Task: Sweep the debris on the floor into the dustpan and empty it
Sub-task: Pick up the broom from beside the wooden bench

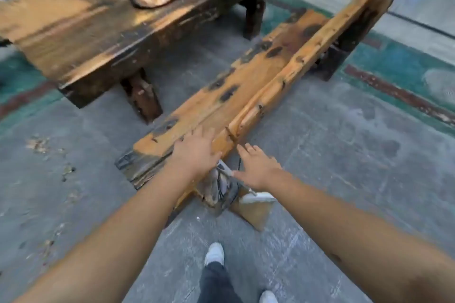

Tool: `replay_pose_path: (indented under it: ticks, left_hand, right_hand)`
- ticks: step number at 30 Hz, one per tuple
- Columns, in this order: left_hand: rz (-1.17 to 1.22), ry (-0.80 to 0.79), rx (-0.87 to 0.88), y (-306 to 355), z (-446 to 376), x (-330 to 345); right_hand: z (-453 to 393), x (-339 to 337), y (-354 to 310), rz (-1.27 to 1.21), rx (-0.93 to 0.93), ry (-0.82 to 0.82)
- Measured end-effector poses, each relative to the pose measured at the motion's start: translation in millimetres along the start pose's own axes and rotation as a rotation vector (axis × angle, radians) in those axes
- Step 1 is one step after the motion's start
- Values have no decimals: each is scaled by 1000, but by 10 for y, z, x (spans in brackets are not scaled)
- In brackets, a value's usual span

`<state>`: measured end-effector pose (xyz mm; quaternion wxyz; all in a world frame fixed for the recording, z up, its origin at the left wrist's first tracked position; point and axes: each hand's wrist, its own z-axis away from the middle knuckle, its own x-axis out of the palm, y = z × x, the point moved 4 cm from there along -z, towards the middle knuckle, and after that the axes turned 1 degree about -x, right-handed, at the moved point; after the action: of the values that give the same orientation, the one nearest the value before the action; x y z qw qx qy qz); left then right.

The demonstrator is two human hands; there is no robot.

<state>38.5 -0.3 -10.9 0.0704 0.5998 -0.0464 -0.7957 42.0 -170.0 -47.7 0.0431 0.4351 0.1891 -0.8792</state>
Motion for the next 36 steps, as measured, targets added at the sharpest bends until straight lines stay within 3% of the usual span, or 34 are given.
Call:
replay_pose_path:
  ticks: [6,14,17,22,27,32,36]
  left_hand:
    - [85,-260,22,-127,-512,814]
    - [180,-215,88,-89,-688,1091]
    - [189,-176,152,74,-557,1062]
    - [118,-216,260,599,-196,1018]
    - [159,-261,283,1041,289,1103]
    - [313,-248,201,1357,877,1300]
    - [492,-167,126,1613,1538,1384]
  right_hand:
    - [-802,642,-75,-527,301,-155]
    - [-1419,1608,256,-1392,596,-183]
    - [-1120,1357,147,-1622,687,-171]
    - [-684,1288,340,-1836,727,-113]
    - [-100,1378,588,-1814,824,-115]
    - [460,1522,823,-1808,711,-150]
    - [1042,1608,894,-1819,622,-310]
